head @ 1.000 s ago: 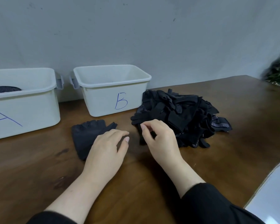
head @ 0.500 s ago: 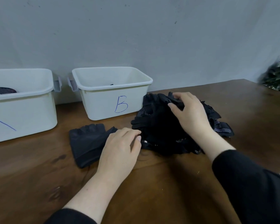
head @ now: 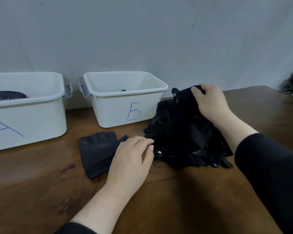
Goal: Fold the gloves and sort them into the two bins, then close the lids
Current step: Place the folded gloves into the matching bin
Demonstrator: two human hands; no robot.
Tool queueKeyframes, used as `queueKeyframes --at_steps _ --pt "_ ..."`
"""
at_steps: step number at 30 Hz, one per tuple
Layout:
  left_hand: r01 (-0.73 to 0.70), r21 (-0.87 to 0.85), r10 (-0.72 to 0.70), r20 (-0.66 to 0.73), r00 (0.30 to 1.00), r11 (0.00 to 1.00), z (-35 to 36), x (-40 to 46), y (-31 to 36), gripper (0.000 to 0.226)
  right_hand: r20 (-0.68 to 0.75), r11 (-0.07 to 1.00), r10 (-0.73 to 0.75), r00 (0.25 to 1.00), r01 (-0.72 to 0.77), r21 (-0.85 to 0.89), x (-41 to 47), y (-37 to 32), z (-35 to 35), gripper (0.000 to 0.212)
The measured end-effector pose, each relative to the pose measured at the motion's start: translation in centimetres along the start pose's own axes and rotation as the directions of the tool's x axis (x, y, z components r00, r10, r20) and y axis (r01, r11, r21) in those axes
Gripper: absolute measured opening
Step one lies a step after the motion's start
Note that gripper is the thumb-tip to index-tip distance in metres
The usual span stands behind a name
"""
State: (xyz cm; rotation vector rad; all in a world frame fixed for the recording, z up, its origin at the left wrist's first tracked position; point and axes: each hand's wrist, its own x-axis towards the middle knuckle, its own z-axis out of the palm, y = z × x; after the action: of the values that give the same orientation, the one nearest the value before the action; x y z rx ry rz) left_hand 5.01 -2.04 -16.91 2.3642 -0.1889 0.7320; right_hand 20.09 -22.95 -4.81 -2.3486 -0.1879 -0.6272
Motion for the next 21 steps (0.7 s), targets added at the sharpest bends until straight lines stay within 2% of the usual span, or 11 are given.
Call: queueKeyframes --at_steps 4,6,8,10,11,13,15,18,21 --pt "0.004 -0.036 -0.005 -0.019 1.000 0.999 0.0 0.0 0.0 0.037 -0.084 0.995 -0.041 0.996 0.048 0.092 0.4 -1.8 -2.7 0.028" --pt "0.003 -0.057 -0.005 -0.033 0.999 0.998 -0.2 0.0 0.1 0.041 -0.130 0.974 -0.046 0.990 0.073 0.213 0.3 -3.1 -4.1 0.027" --pt "0.021 -0.097 -0.026 -0.052 0.998 0.995 -0.5 0.1 0.3 0.039 -0.103 0.915 0.003 0.995 0.039 0.402 -0.3 -4.4 -5.2 0.028" --pt "0.074 -0.212 -0.091 -0.070 0.993 0.974 -1.1 0.2 0.6 0.040 0.104 0.780 0.051 0.993 -0.105 0.616 -1.4 -5.6 -5.6 0.026" --pt "0.098 -0.290 -0.124 -0.070 0.990 0.952 -1.4 0.3 0.9 0.044 0.230 0.717 0.051 0.972 -0.196 0.669 -2.1 -6.1 -5.5 0.025" --pt "0.152 -0.471 -0.205 -0.062 0.977 0.869 -2.3 0.4 1.7 0.054 0.408 0.674 0.021 0.913 -0.314 0.668 -3.7 -6.9 -4.9 0.026" --pt "0.228 -0.633 -0.301 -0.008 0.954 0.740 -3.3 0.7 2.3 0.054 0.499 0.651 -0.007 0.866 -0.375 0.660 -5.3 -7.3 -3.7 0.028" --pt "0.360 -0.781 -0.361 0.186 0.914 0.510 -5.0 0.8 2.2 0.044 0.598 0.666 -0.042 0.800 -0.424 0.614 -7.4 -8.0 -1.7 0.028" --pt "0.444 -0.773 -0.381 0.282 0.881 0.454 -7.1 -0.3 1.6 0.029 0.654 0.696 -0.078 0.753 -0.428 0.576 -8.8 -8.7 0.5 0.030"
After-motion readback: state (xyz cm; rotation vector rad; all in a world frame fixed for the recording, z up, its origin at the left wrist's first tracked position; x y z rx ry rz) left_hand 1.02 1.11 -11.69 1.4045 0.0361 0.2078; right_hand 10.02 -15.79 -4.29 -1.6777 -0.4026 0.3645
